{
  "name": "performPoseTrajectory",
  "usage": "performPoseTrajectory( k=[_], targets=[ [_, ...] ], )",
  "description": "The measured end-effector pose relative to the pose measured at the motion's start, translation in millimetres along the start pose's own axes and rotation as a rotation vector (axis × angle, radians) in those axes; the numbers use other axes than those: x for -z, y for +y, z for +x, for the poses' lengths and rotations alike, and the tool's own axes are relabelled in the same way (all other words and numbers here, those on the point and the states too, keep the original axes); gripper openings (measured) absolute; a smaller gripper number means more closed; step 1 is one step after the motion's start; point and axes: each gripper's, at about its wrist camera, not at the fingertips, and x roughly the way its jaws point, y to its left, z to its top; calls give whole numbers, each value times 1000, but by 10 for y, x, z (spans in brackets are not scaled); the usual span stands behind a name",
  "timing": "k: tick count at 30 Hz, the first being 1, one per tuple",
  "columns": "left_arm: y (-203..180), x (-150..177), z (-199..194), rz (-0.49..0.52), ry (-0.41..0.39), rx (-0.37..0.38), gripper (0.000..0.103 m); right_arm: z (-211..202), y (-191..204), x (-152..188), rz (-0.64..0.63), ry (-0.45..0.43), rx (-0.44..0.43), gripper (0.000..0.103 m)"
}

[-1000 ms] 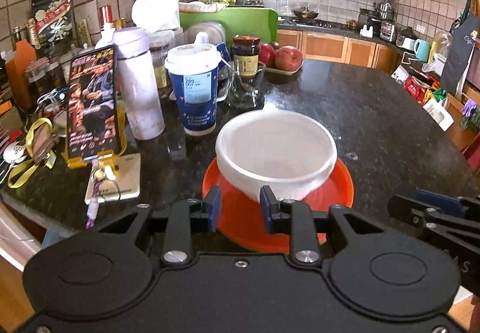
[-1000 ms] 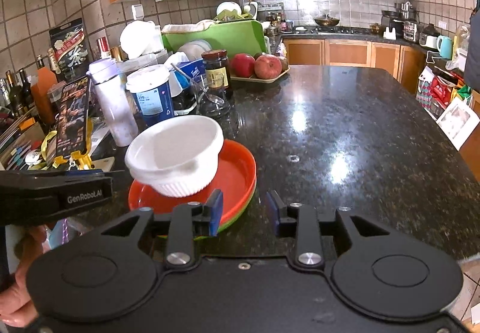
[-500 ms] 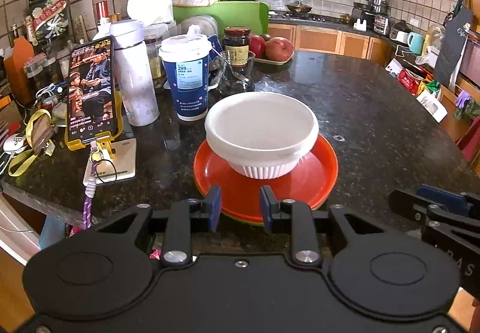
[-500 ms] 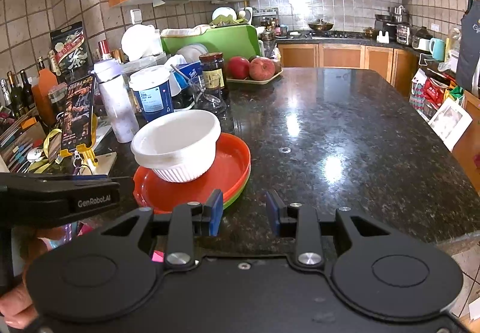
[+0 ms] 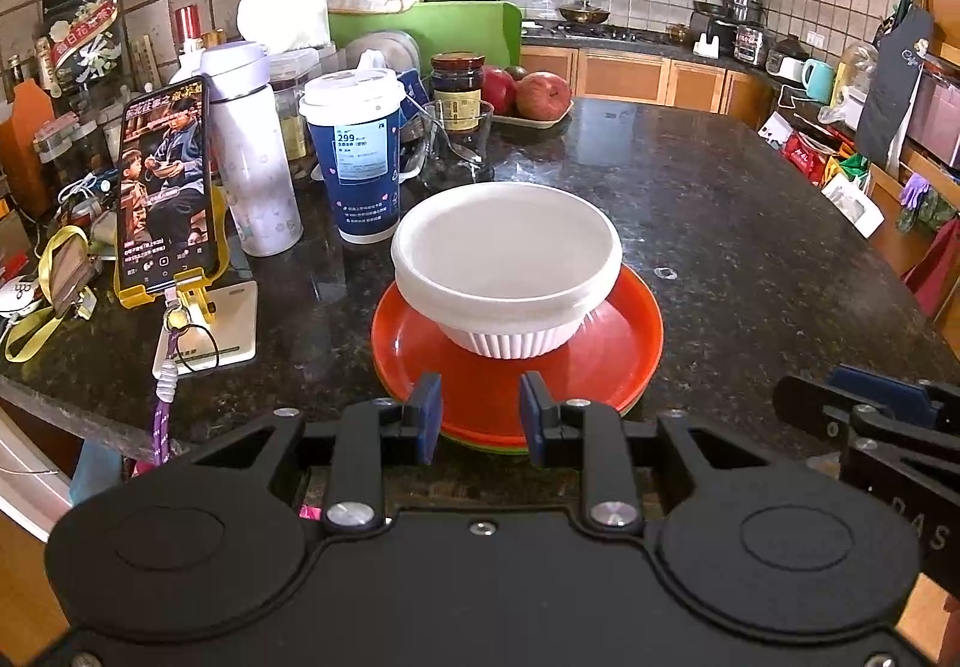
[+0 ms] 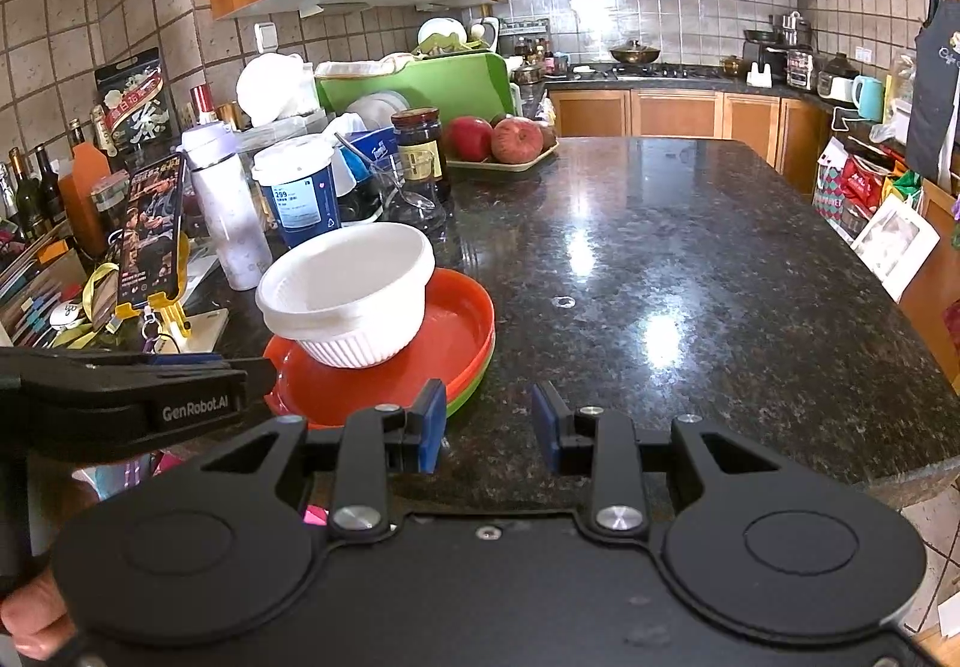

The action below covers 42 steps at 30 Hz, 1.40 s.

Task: Organize plates and bowls

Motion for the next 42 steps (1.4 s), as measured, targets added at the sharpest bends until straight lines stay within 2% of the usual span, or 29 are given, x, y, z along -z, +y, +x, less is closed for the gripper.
performPoseTrajectory(
  k=[42],
  targets=[
    [65, -85, 124, 1, 15, 16, 37, 137, 2, -73, -1, 17, -6, 34]
  ],
)
